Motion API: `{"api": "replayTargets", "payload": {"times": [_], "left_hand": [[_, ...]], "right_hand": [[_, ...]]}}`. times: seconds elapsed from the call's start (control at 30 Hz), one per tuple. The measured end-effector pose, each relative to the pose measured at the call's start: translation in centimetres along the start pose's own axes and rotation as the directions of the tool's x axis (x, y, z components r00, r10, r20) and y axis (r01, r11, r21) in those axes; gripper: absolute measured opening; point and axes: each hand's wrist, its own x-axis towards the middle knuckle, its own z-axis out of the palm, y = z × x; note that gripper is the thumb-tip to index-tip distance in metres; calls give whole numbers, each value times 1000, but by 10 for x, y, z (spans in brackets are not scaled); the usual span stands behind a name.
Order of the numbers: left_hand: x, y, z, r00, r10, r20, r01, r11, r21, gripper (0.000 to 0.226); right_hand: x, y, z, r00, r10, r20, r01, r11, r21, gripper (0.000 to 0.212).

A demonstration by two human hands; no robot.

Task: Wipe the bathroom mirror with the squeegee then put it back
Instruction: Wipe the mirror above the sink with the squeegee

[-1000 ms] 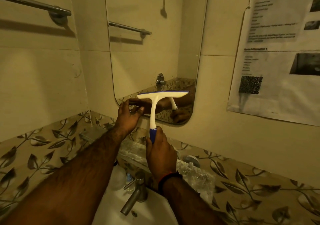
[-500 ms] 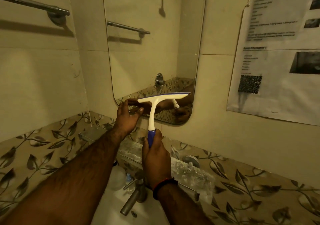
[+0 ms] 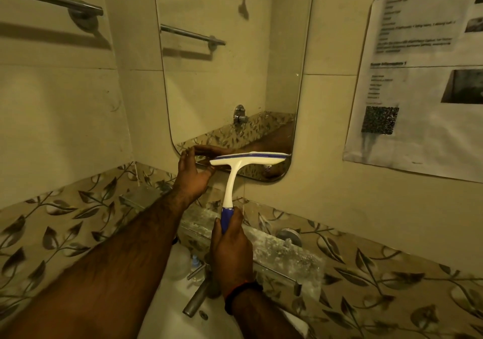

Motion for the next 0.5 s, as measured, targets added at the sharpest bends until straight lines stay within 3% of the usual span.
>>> {"api": "replayTargets", "payload": {"times": [0.5], "left_hand": [[1, -5, -1, 1000, -2, 17, 1, 998, 57, 90]], "right_hand": [[-11, -3, 8, 999, 27, -18, -26, 998, 52, 50]]}}
